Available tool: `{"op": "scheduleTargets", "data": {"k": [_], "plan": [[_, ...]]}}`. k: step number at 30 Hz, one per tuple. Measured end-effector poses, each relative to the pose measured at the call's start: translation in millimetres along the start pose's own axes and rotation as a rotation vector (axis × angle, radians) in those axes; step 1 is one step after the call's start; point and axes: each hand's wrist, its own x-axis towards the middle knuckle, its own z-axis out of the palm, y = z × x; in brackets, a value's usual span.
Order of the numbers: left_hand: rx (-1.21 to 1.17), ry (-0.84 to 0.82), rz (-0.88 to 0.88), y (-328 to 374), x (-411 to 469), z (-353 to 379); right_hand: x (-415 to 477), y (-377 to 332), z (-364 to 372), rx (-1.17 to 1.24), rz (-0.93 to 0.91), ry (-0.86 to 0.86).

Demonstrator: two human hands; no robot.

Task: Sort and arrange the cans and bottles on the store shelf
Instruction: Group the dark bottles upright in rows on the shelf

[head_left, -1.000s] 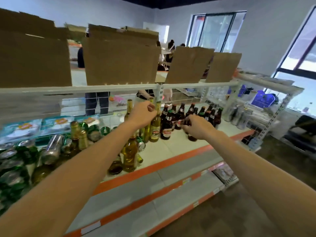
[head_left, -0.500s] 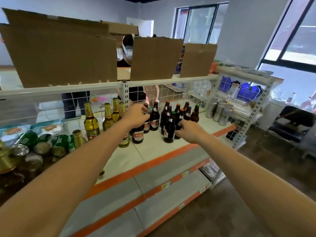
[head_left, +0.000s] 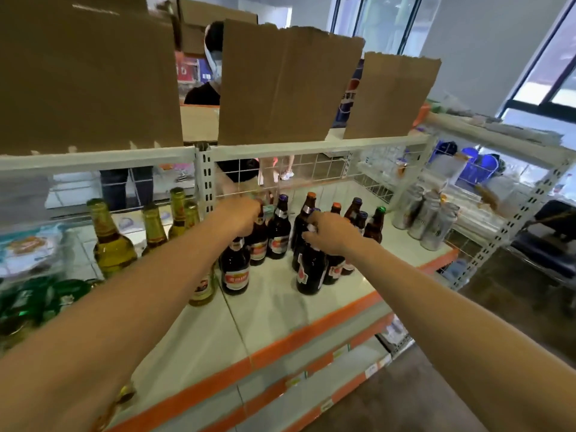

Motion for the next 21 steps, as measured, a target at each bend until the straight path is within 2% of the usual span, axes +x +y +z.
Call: {"op": "scheduleTargets", "data": {"k": [2,5,11,16,21], "plan": [[0.14,-0.097,0.0,-6.6,17.4,12.0,24.0,2.0,6.8,-0.008,-0.027,-0.023],[0.185,-0.198,-0.009,-10.8,35.7,25.2,53.3,4.0,21.6,0.039,-0.057,-0.082],[0.002,-0.191,-0.049,-23.7,67.4,32.3,96.9,-1.5,37.2,0.048,-0.158,-0.117],[-0.197,0.009,-0.149,-26.3,70.6,18.5,128.2,-7.7,44.2,0.006,-0.267,-0.172],[-0.377,0.222,-0.387,-24.3,43.5,31.0,148.3,-23.8,48.4,-0.006,-0.422,-0.276]]}}
